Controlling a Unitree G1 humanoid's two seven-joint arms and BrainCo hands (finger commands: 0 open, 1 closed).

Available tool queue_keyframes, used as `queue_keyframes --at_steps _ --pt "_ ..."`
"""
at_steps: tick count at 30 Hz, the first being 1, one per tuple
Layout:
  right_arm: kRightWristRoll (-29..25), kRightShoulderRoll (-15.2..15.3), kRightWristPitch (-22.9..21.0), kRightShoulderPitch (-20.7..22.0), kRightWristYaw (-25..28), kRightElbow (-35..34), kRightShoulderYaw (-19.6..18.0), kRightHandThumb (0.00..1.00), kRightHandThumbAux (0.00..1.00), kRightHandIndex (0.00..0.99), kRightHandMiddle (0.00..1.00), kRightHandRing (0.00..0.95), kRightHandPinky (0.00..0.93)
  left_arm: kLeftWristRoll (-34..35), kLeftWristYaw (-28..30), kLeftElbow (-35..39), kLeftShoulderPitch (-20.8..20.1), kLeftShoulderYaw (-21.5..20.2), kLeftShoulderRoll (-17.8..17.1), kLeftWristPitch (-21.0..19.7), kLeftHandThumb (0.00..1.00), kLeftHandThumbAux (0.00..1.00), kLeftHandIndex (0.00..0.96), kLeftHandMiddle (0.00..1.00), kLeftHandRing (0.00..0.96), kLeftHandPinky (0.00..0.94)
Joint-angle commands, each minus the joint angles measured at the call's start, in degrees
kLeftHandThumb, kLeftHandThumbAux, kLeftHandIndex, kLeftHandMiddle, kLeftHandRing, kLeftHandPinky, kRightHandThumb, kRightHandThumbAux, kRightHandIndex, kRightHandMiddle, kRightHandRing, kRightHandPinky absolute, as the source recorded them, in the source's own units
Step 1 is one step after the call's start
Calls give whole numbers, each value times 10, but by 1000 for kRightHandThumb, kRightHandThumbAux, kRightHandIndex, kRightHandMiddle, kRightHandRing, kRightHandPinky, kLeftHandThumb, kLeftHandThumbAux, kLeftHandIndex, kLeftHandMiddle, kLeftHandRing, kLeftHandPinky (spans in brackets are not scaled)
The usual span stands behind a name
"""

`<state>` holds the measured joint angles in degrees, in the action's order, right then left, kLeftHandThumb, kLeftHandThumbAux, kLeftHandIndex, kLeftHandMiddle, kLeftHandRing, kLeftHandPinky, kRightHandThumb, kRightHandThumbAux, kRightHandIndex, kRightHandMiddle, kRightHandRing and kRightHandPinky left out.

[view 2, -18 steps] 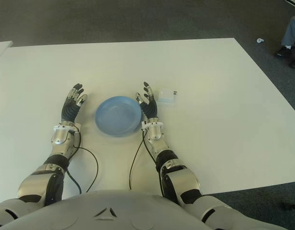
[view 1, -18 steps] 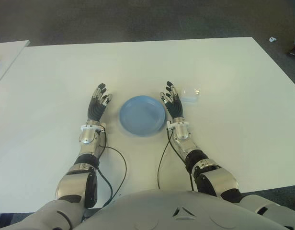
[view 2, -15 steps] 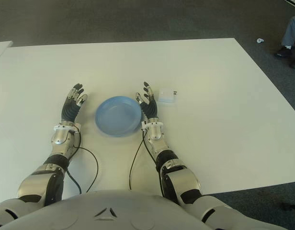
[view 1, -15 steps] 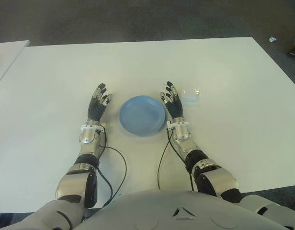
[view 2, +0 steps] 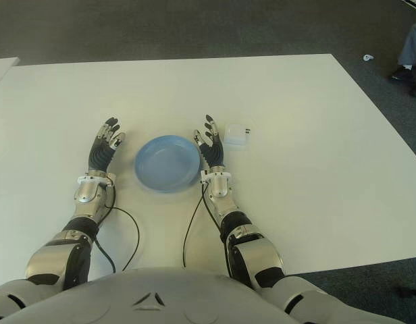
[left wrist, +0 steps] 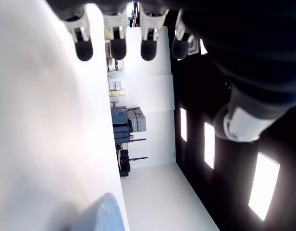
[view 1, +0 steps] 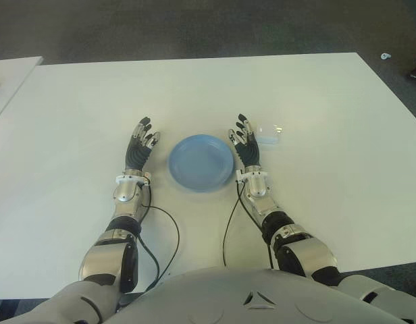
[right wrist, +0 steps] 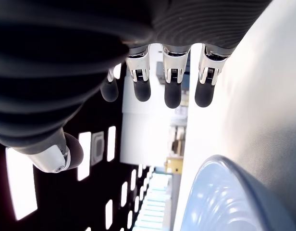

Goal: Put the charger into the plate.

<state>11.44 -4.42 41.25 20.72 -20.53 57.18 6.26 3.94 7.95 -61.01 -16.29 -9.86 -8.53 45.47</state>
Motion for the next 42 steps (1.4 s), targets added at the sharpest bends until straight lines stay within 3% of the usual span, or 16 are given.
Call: queue_keyframes --at_steps 1,4,11,19,31,42 --pt "10 24 -28 -49 -13 3 -8 373 500 66 103 112 173 -14 -10 -39 42 13 34 -11 213 554 0 0 0 20" --pt "6 33 -58 -44 -12 -29 -16 404 518 71 107 121 192 -17 -15 -41 42 15 41 -9 216 554 0 0 0 19" --pt "-13 45 -204 -68 25 -224 -36 451 528 87 129 171 284 -27 -35 -45 41 24 53 -6 220 561 0 0 0 17" --pt "-20 58 -335 -58 48 -324 -54 476 553 94 146 203 309 -47 -71 -50 40 40 61 -4 228 580 0 0 0 16" --pt "-102 83 -445 -23 146 -422 -99 528 589 96 147 203 301 -95 -132 -64 36 71 59 -6 184 576 0 0 0 19" --pt "-102 111 -488 -15 185 -482 -101 586 611 117 192 234 319 -104 -156 -77 30 81 64 -12 164 559 0 0 0 25"
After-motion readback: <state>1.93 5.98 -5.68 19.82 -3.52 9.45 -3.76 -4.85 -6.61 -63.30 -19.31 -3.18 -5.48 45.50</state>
